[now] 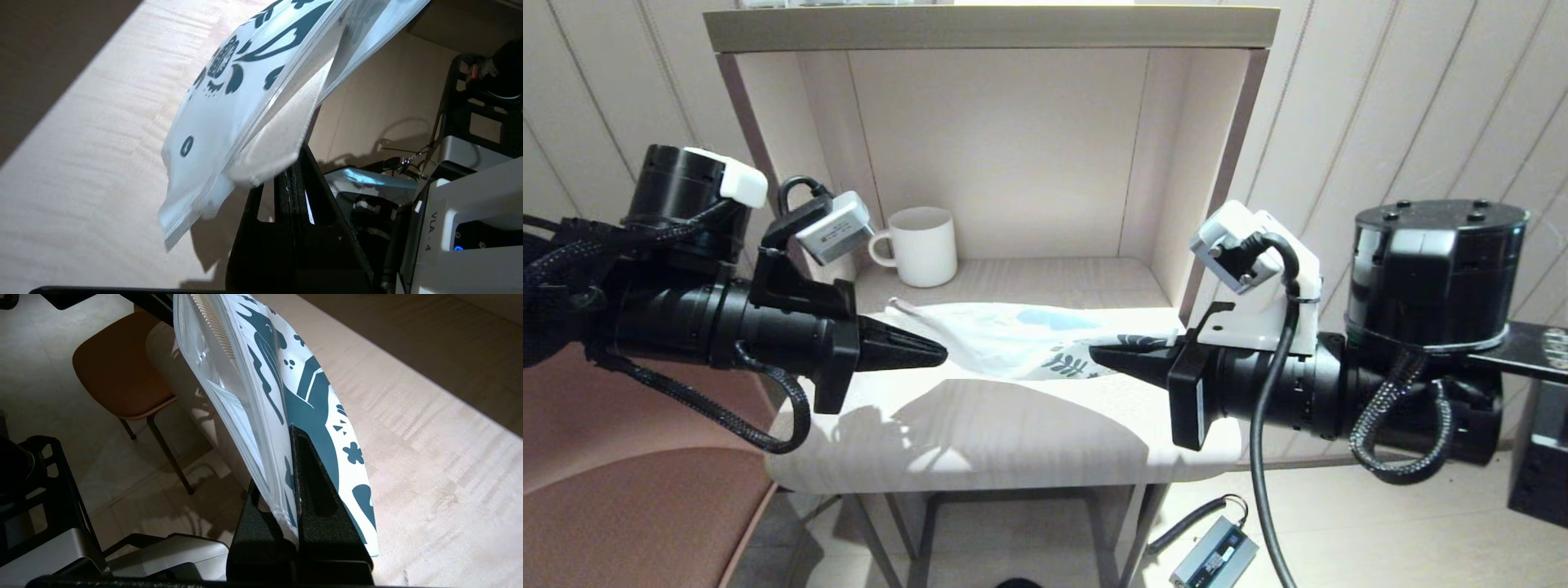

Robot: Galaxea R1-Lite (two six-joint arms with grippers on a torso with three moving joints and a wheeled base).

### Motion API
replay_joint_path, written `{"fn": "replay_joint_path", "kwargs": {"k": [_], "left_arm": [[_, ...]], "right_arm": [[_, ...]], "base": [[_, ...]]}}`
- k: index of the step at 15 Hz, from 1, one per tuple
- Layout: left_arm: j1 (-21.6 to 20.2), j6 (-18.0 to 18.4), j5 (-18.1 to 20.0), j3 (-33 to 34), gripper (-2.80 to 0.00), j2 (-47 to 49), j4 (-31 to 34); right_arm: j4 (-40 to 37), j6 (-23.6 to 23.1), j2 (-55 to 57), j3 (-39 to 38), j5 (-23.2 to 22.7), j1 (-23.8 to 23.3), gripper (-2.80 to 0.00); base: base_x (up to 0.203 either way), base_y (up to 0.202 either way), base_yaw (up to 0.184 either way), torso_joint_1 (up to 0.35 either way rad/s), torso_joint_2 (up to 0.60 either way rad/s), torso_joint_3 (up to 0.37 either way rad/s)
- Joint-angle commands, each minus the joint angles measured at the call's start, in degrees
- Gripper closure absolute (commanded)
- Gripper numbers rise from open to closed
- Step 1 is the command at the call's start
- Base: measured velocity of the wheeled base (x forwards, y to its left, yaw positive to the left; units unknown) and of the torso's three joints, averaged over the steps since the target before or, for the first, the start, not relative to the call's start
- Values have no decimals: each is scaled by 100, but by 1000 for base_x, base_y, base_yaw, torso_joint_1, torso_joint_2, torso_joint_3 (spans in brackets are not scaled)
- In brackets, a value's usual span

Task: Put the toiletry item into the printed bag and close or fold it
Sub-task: Hand it to the other hand

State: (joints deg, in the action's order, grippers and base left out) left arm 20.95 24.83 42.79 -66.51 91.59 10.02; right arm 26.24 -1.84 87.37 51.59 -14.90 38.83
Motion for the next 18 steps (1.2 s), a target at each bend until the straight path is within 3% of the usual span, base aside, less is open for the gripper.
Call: {"fn": "replay_joint_path", "kwargs": {"k": [1,7,11,13,14,18], "left_arm": [[130,13,51,-55,0,324,-82],[92,11,291,70,0,318,-325],[-576,-127,300,433,0,-283,-318],[-998,-126,509,647,0,-464,-337],[-1091,-116,734,687,-280,-493,-348],[-1118,-77,791,658,-280,-247,-620]], "right_arm": [[4,0,34,20,-111,-26,0],[-75,0,43,44,-337,-140,0],[-308,305,-132,112,-395,-291,0],[-703,393,-247,262,-520,-288,0],[-791,399,-268,294,-579,-297,0],[-833,457,-291,371,-601,-297,0]], "base": [[0,0,0,0,0,0],[0,0,0,0,0,0],[0,0,0,0,0,0],[0,0,0,0,0,0],[0,0,0,0,0,0],[0,0,0,0,0,0]]}}
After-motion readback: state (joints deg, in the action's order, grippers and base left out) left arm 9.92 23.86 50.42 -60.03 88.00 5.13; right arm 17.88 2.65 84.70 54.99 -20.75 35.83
